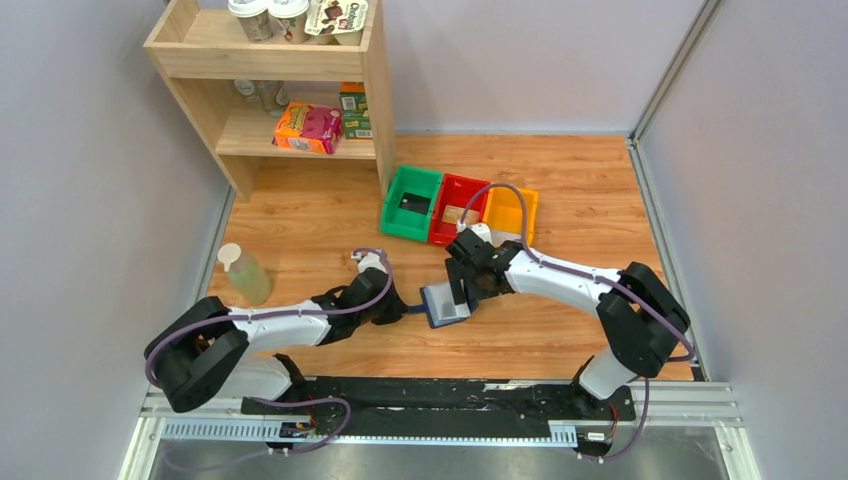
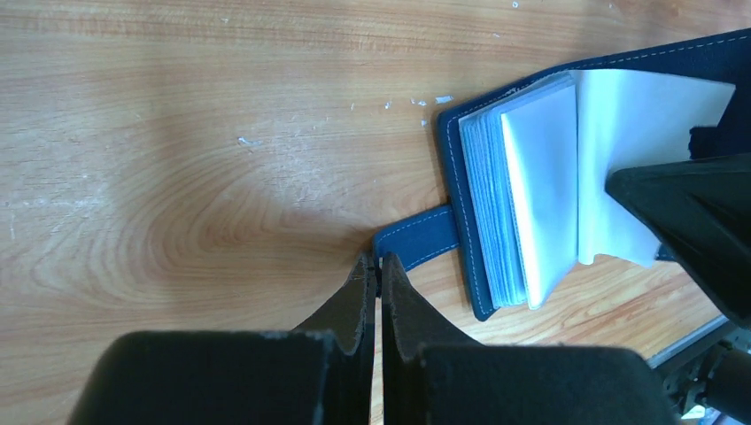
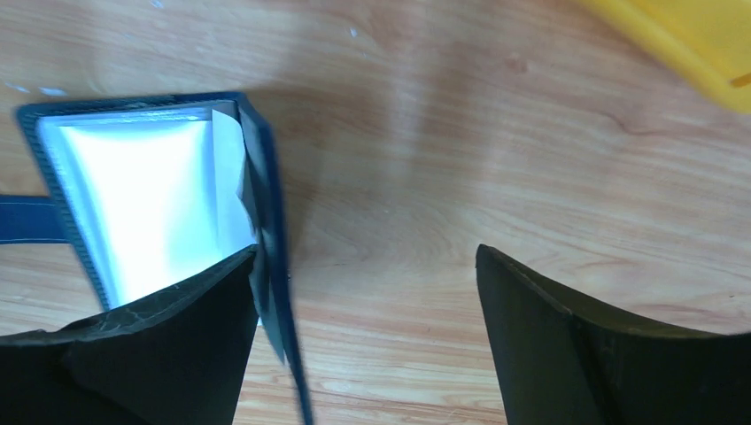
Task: Take the credit cards out of the card holder
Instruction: Open the card holder at the center of the board.
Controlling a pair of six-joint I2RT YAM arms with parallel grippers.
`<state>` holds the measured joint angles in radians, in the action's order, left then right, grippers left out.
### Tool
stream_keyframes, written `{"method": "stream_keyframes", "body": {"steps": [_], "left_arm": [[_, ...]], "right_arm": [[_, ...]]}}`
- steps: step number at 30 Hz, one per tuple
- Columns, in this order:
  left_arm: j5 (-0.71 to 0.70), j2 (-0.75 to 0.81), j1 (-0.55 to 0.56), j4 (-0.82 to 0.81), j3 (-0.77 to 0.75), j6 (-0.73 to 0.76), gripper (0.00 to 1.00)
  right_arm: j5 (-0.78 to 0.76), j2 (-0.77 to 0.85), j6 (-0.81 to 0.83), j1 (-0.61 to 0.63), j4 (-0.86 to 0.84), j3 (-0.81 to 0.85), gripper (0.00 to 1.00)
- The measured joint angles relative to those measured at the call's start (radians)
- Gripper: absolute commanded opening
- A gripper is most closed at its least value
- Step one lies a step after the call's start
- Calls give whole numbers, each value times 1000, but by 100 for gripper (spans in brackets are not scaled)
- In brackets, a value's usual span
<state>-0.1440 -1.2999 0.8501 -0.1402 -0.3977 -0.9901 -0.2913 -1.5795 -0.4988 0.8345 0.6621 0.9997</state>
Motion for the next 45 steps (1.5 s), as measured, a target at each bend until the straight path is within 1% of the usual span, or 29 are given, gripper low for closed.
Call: {"method": "stream_keyframes", "body": {"steps": [7,18,24,28,31,36,38,39,42,43,45], "left_arm": [[-17,56,0,73,-10,37,0],[-53,194,-1,219,-95,151,0],[-34,189,-1,256,-138,196,0],[-20,180,-2,283,-162,220,0],[-12,172,-2,290,-180,235,0],[8,163,-2,291,-189,241,0],[13,161,-2,294,-189,241,0],[16,161,-2,294,-189,241,0],[21,161,-3,295,-189,241,0],[22,161,-3,295,-190,241,0],[24,161,-3,296,-192,241,0]], "right_arm": [[64,-3,-20,-34,-87,-100,86],[93,-2,-50,-50,-144,-117,88],[71,11,-64,-54,-100,-96,93],[57,85,-64,-53,-48,-68,92],[69,153,-61,-43,-43,-35,89],[128,200,-56,21,-83,17,81],[155,200,-55,52,-113,24,75],[169,200,-56,64,-122,24,71],[206,199,-56,84,-149,24,49],[218,197,-57,84,-159,24,43],[240,189,-54,84,-175,24,37]]}}
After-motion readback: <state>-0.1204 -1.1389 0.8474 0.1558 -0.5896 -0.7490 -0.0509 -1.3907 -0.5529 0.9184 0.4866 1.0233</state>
